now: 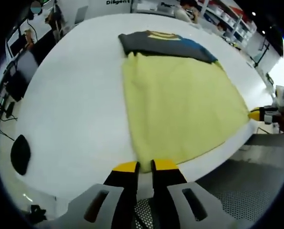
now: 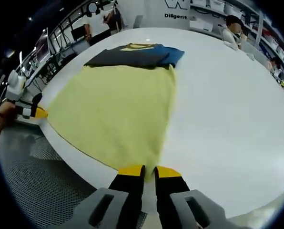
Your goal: Fold the garment on the visible template until the final outline fits inside the template.
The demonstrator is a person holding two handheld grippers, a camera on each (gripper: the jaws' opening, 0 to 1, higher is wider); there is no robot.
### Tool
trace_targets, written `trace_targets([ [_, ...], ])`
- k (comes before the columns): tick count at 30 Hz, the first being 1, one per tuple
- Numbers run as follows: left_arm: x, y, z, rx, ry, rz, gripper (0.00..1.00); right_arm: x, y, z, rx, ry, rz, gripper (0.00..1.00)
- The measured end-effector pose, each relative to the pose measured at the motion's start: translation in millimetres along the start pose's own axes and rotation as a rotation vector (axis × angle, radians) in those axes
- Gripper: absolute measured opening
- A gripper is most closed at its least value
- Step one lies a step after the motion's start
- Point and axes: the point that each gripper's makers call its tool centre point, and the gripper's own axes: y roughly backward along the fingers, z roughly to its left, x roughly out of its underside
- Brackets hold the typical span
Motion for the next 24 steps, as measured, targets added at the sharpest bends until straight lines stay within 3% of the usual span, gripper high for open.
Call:
trace_targets([
  [15, -1.3, 1.1, -2.7, 0.009, -0.037, -0.008, 0.03, 3.6, 3.8, 1.9, -0.005, 0.074, 0.042, 0.0],
  [24, 2.2, 4.5, -3.7, 0.012, -0.092, 0.019, 0.03, 5.5, 11.9, 4.7, -0.01, 0.11, 0.062, 0.0],
])
